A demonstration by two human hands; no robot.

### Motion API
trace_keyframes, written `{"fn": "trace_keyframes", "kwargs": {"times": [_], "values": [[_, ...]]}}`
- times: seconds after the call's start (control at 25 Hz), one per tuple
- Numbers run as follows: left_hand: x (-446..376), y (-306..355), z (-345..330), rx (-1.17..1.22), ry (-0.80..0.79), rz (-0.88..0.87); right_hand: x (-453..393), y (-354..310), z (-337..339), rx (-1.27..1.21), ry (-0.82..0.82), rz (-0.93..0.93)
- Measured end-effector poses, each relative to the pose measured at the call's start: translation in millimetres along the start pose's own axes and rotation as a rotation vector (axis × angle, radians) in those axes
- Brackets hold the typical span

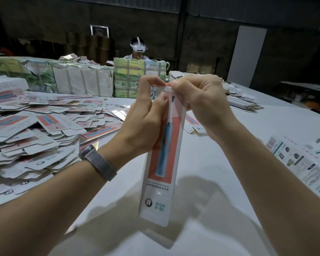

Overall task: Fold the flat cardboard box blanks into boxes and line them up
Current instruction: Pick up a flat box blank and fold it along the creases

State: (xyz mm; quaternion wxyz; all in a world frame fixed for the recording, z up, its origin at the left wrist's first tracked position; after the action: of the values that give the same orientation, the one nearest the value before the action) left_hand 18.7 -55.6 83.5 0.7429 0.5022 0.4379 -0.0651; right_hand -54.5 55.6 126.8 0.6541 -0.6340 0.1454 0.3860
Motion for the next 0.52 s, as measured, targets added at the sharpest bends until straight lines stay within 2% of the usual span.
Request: {"fn": "trace_keyframes", "kwargs": {"times": [0.08,0.24,0.32,0.44,0.52], "values": [[-2,1,1,-0.027,0.049,-0.012,2,1,-6,-0.002,0.019,0.023],[-4,3,5,-0.045,0.149,-0.047,9,1,-15,-0.046,0.01,-0.047],[-5,7,3,0.015,0.149,-0.036,9,-1,-16,0.059,0.02,-0.031],[-9,11,2,0.206,0.142,0.127,9,-14,-7,0.402,0.164,0.15],[-10,10,3,0.363,0.13,0.304,10,-18,-11,0.532,0.099,0.201]]}}
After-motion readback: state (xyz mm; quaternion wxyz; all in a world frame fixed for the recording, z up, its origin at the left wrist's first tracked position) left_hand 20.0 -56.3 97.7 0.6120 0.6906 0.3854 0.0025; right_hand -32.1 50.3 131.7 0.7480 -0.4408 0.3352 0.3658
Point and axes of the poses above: each hand's wrist, its own x-axis away from the middle knuckle, its own z-axis out of the back of the hand, y = z × x, the point moved 5 cm from there along -x, towards the middle knuckle, and after that the axes turned 10 degrees about y, right-handed, at the moved point
